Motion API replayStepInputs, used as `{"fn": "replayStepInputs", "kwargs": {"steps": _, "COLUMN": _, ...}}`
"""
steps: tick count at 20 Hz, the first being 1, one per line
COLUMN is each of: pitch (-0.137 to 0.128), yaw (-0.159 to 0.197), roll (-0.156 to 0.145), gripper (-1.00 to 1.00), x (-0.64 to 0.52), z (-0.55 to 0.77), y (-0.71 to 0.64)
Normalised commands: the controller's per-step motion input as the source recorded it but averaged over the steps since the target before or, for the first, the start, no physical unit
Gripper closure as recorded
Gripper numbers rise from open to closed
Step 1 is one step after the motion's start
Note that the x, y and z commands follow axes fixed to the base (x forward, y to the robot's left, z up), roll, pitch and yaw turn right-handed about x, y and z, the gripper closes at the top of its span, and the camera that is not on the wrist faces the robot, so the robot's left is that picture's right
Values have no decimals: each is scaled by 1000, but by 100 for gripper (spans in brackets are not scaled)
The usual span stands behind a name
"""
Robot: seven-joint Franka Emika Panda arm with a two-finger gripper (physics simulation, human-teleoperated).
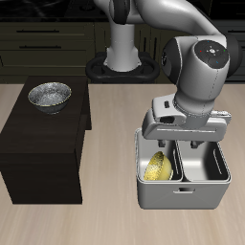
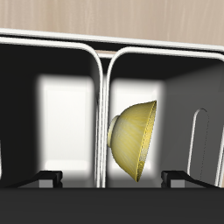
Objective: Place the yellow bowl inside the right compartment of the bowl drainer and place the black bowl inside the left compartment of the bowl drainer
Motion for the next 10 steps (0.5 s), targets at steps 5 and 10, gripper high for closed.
{"fn": "replayStepInputs", "kwargs": {"steps": 5, "pitch": -19, "yaw": -5, "roll": -6, "gripper": -100, "x": -83, "z": 127, "y": -76}}
{"fn": "replayStepInputs", "kwargs": {"steps": 10, "pitch": -62, "yaw": -21, "roll": 0, "gripper": -100, "x": -172, "z": 474, "y": -168}}
